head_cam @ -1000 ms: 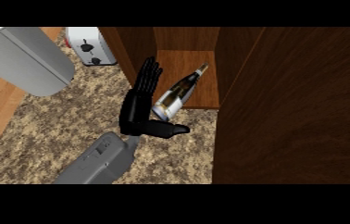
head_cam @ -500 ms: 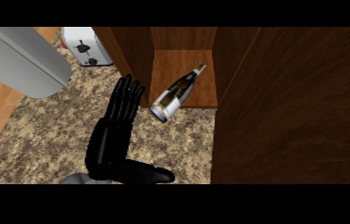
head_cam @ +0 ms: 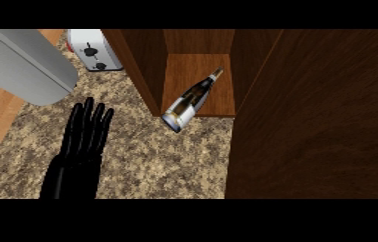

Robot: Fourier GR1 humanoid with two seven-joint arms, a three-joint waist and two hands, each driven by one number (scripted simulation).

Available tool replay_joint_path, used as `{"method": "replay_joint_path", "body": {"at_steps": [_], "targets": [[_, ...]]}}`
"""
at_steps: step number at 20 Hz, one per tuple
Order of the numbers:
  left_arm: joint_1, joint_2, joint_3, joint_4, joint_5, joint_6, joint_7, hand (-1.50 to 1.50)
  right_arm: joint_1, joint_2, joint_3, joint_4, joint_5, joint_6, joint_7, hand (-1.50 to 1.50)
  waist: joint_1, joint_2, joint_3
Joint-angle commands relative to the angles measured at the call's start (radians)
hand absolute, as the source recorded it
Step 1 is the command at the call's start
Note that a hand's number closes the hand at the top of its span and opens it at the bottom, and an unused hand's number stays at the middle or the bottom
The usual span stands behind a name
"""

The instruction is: Pick up the wine, place it into the cabinet and close the cabinet

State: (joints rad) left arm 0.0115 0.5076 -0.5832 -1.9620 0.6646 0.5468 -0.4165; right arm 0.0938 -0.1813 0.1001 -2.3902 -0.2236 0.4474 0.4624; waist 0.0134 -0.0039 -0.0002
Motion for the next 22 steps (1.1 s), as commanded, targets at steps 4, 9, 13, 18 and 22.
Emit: {"method": "replay_joint_path", "body": {"at_steps": [4, 9, 13, 18, 22], "targets": [[0.235, 0.130, 0.138, -0.150, 0.051, -0.065, -0.046, -1.50, 0.116, -0.002, 0.163, -0.141, -0.118, 0.011, 0.157, 1.50, 0.000, -0.003, -0.001], [0.439, 0.193, 0.273, -0.198, 0.123, -0.230, -0.150, -1.50, 0.035, 0.093, 0.324, -0.110, 0.003, -0.070, 0.188, 1.50, 0.015, -0.003, -0.002], [0.557, 0.247, 0.401, -0.269, 0.207, -0.330, -0.129, -1.50, -0.031, 0.147, 0.436, -0.098, 0.095, -0.132, 0.245, 1.50, 0.015, -0.004, -0.002], [0.602, 0.240, 0.508, -0.252, 0.231, -0.387, -0.139, -1.50, -0.176, 0.180, 0.622, -0.060, 0.262, -0.287, 0.285, 1.50, 0.007, -0.003, -0.002], [0.693, 0.249, 0.563, -0.224, 0.244, -0.518, -0.174, -1.50, -0.360, 0.181, 0.709, 0.095, 0.372, -0.448, 0.247, 1.50, 0.023, -0.005, -0.003]]}}
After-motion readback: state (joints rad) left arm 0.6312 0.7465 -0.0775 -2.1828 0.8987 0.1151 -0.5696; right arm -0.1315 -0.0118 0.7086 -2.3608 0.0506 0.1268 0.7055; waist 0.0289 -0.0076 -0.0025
